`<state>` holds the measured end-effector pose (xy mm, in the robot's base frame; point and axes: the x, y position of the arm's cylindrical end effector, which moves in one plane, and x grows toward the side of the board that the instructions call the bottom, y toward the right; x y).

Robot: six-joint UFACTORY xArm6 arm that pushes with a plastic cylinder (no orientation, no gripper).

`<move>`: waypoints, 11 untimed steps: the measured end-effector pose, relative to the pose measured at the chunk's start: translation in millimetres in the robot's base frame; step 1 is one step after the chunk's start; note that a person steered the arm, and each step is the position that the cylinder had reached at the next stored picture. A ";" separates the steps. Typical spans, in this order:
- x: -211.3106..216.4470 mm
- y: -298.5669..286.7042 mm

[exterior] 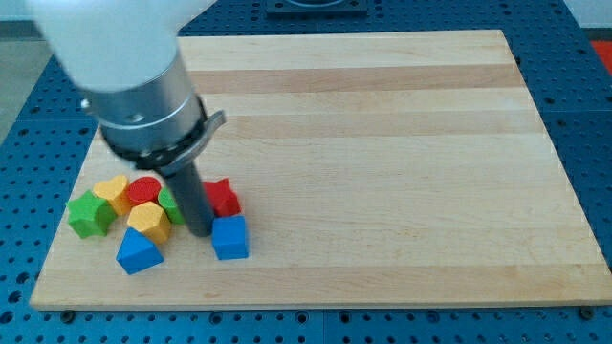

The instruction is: Move the blue cube to the center of the board

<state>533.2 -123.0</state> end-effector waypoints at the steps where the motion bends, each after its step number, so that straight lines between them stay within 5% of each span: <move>1: -1.4 6.5; 3: 14.3 -32.9; 7: 65.4 35.8; 9: 37.2 69.9; 11: 0.4 36.5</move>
